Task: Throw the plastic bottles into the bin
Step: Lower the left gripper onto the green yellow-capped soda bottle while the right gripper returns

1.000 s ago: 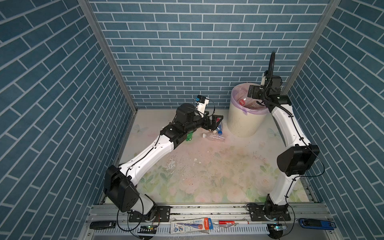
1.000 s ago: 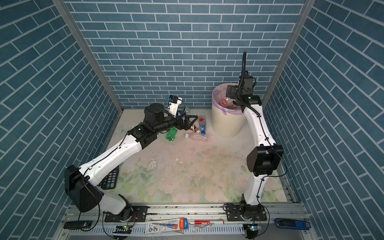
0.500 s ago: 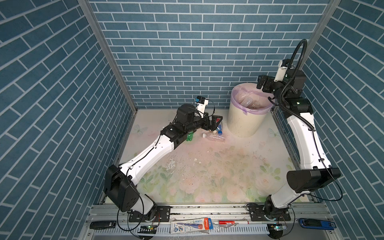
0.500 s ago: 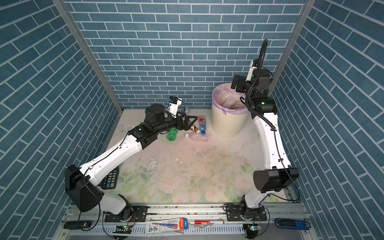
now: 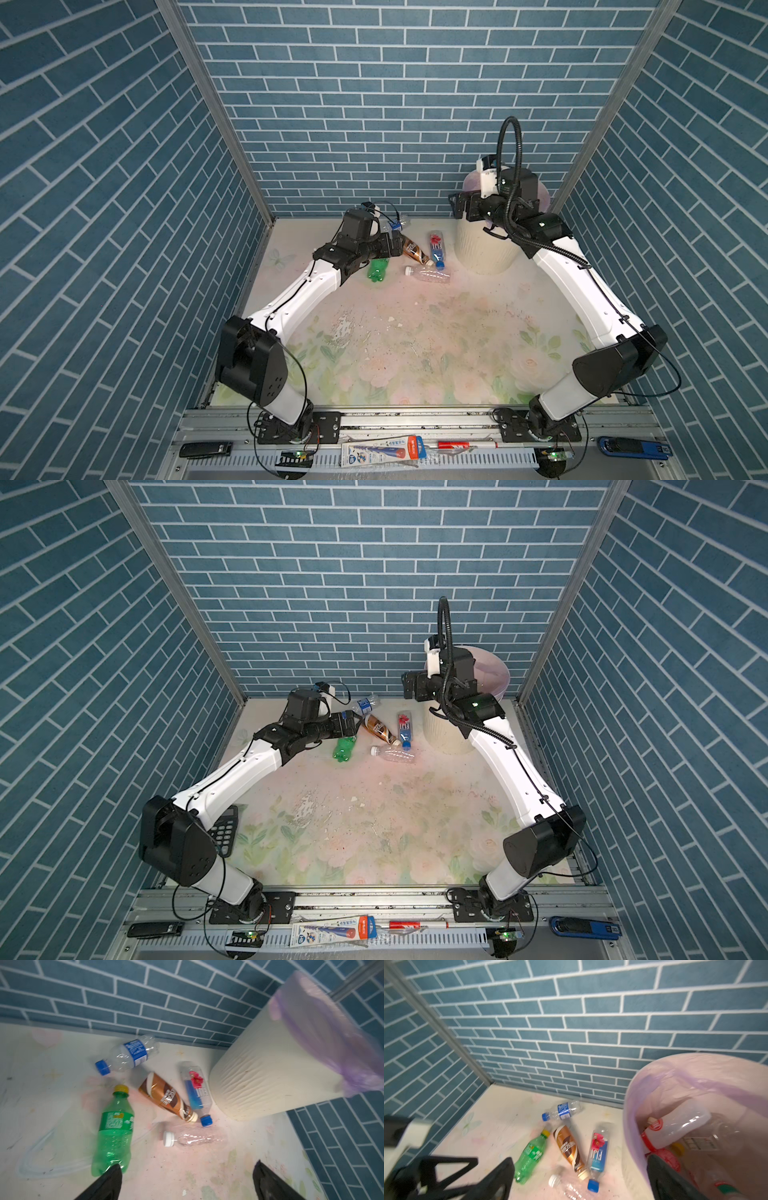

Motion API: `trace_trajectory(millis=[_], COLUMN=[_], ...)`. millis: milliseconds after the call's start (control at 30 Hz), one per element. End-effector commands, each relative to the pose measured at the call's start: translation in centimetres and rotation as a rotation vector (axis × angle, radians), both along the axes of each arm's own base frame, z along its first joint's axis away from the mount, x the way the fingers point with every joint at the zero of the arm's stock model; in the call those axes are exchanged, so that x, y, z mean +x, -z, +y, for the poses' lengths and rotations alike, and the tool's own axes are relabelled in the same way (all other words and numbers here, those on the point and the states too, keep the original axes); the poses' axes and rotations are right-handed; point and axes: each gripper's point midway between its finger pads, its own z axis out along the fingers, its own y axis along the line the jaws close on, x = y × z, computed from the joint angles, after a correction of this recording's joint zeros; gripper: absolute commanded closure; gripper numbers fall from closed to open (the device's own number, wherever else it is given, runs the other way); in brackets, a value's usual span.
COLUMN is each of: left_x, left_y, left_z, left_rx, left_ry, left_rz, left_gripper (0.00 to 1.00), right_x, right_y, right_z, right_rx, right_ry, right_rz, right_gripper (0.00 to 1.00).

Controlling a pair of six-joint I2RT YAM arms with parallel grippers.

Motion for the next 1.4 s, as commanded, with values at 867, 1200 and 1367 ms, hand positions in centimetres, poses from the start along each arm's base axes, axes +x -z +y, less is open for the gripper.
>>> trace_trajectory(millis=[867,1200,1367], left_x=[4.5,4.5,4.2], left_y=[17.8,19.3,19.8], left_z=[3.2,2.8,2.6], left_rx=[0.137,0.125,0.110], left_ry=[-0.079,-0.059,-0.053], left_rz=[0.324,0.331,0.337], left_gripper=[0.16,0.32,0.41], right_x=[-5.6,-5.2,-5.0], right_y=[13.0,13.9,14.0], right_z=[6.5,6.3,6.7], right_rx=[-0.055,-0.074,-0.067], right_ry=[-0.210,-0.189,-0.193], right_rz=[0.312,0.322,0.331], right_gripper=[0.01,0.01,0.01])
